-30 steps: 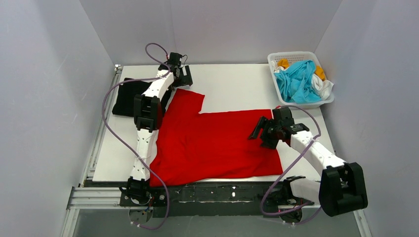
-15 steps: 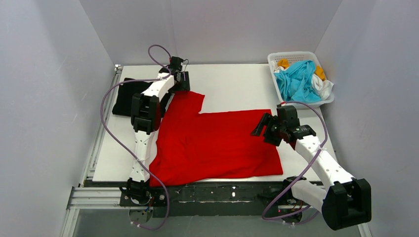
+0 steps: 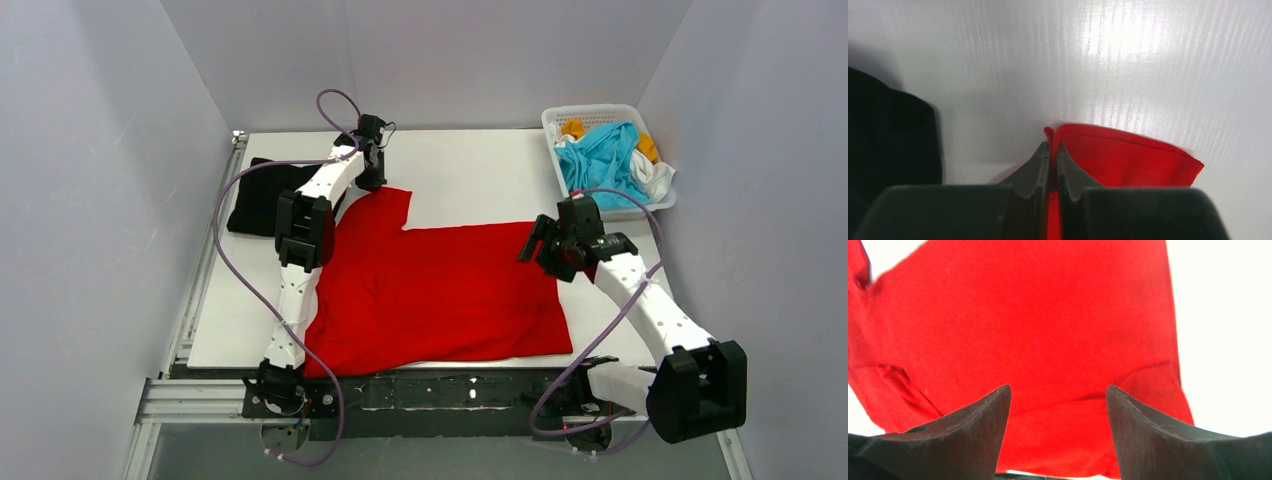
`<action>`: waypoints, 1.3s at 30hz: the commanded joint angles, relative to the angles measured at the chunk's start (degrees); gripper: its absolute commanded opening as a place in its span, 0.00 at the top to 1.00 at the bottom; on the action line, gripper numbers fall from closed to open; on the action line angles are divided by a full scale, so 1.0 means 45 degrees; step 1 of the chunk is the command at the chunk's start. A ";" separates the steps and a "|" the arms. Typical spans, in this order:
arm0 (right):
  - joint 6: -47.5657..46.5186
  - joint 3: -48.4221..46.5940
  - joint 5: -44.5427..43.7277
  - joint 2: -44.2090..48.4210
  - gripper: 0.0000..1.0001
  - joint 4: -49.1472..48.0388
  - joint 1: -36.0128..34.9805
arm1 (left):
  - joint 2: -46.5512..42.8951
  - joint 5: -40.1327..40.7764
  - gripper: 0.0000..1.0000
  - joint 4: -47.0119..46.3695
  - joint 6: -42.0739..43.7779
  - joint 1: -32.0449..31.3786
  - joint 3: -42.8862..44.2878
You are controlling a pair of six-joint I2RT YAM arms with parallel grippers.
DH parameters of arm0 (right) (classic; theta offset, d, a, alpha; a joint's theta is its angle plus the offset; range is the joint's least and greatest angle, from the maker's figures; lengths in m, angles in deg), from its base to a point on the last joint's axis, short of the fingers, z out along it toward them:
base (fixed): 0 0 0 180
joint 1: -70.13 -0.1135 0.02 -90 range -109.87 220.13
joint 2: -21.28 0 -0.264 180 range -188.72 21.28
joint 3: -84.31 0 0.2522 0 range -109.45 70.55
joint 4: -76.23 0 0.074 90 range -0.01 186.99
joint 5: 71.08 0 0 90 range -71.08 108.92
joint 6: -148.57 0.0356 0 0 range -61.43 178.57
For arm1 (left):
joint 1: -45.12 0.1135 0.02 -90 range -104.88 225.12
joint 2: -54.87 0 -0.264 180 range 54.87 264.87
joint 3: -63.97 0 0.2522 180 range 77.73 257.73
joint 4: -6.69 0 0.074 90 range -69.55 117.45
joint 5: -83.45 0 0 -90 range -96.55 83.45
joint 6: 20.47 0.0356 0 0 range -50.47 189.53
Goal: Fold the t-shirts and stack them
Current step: Grab the side of the flattened tshirt furthest away from the robot with both arms
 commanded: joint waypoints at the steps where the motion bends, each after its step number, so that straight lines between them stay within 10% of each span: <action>1: -0.0327 -0.2673 -0.2573 -0.1289 0.22 0.1345 0.0106 | -0.0004 0.0920 1.00 0.2105 0.0363 0.0080 0.0002; 17: 0.0416 -1.4945 -0.6539 -1.2986 0.27 0.7180 0.0067 | -0.2916 -0.0672 1.00 0.1490 -0.0511 0.0062 -0.2183; 39: 0.1385 -1.3588 -0.5752 -1.4389 0.29 0.6013 0.0070 | -0.4934 -0.1389 1.00 0.0643 -0.1274 0.0069 -0.4759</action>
